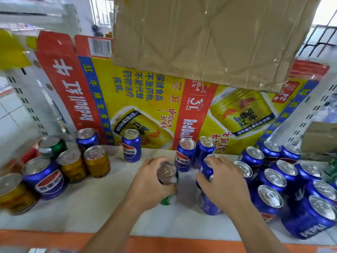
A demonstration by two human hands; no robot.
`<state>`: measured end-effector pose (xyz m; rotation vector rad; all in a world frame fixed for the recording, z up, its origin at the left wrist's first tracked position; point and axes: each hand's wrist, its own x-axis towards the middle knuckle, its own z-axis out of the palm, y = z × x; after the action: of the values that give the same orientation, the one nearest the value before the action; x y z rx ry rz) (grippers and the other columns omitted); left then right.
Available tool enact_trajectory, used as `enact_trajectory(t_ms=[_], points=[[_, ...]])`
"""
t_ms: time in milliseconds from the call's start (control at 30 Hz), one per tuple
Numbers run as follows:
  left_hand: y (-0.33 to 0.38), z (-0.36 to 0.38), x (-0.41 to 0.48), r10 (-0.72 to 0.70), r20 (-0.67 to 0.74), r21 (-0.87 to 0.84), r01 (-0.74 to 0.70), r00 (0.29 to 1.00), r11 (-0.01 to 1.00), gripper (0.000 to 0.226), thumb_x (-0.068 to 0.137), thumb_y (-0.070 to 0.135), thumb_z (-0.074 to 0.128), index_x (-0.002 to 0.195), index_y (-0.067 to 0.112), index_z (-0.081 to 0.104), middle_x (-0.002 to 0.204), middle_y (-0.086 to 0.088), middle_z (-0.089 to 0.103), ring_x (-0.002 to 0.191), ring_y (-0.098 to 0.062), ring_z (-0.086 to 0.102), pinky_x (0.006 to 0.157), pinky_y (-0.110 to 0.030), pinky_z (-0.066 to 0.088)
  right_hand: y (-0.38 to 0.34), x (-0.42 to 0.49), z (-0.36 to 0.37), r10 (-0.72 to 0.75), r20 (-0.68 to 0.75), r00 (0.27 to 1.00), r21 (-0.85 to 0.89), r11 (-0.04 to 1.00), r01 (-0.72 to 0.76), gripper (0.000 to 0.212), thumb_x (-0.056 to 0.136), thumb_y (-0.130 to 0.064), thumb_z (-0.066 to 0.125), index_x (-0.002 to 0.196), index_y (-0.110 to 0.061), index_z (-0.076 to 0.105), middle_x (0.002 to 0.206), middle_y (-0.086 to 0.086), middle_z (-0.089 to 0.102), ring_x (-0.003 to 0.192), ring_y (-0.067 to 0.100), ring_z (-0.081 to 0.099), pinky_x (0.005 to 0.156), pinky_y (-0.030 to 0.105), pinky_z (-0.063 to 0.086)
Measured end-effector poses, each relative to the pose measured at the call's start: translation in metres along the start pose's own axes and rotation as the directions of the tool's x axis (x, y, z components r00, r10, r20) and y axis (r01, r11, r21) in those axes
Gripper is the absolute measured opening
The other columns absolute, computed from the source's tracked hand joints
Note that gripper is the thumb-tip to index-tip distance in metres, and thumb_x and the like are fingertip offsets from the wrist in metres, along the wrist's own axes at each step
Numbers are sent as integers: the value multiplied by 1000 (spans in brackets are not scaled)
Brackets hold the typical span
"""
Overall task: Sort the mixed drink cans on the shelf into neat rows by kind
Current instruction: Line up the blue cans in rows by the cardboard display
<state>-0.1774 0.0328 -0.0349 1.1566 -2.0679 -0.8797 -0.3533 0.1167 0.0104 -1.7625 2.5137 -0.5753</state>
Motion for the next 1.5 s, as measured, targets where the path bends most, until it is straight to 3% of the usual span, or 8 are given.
enact_trajectory(t_ms=[333,600,733,900,1133,1267,1367,1500], points=[[-48,-97,-69,-170,-390,40,201,905,979,59,60,34,84,104,54,51,107,20,58,99,7,54,74,-8,41,-133,57,72,-465,240,852,304,870,389,56,91,-35,60,142,-21,41,141,1,47,128,19,43,99,30,36],[-71,-143,-128,-302,-529,-3,355,793,935,58,59,23,87,97,53,55,105,17,58,89,5,57,66,-10,42,-220,88,150,-577,325,749,473,785,400,98,73,-34,78,151,-18,22,148,8,38,134,29,40,107,44,40],[-75,-150,-133,-295,-524,9,352,799,936,57,60,25,87,100,49,55,108,17,57,91,12,53,66,-5,41,-221,78,159,-474,307,825,273,875,401,81,81,-34,72,145,-18,26,140,11,28,127,33,42,101,41,43],[-75,-143,-111,-226,-489,21,270,843,963,64,57,28,88,111,44,58,111,14,59,98,6,55,75,-7,41,-194,65,126,-426,272,863,409,863,297,72,65,-29,81,129,-27,47,124,3,40,113,27,50,92,34,46],[-16,-113,-49,-8,-325,-92,-24,946,996,68,53,35,86,103,64,51,106,21,64,100,1,60,83,-20,51,-110,45,25,-140,-104,985,567,805,174,69,64,-33,86,124,-28,52,116,-6,42,100,4,47,80,7,34],[33,-73,-15,136,-217,-197,-180,967,964,72,46,54,72,116,44,57,110,18,65,104,-2,61,85,-24,50,-48,11,-25,85,-319,944,586,801,126,63,63,-35,86,114,-36,49,110,-12,44,95,-20,41,75,-6,31],[80,-35,-5,270,-121,-315,-294,955,902,67,47,47,75,112,43,56,99,35,64,94,14,59,74,-2,42,1,-20,-51,264,-439,859,600,797,62,59,63,-36,86,106,-44,45,111,-11,46,98,-13,47,76,1,38],[136,21,-8,380,-22,-413,-355,925,839,66,49,48,71,113,42,57,101,31,65,92,10,62,72,-4,43,67,-55,-80,395,-511,763,586,810,-27,59,62,-36,87,102,-49,46,114,-6,48,93,4,52,83,19,46]])
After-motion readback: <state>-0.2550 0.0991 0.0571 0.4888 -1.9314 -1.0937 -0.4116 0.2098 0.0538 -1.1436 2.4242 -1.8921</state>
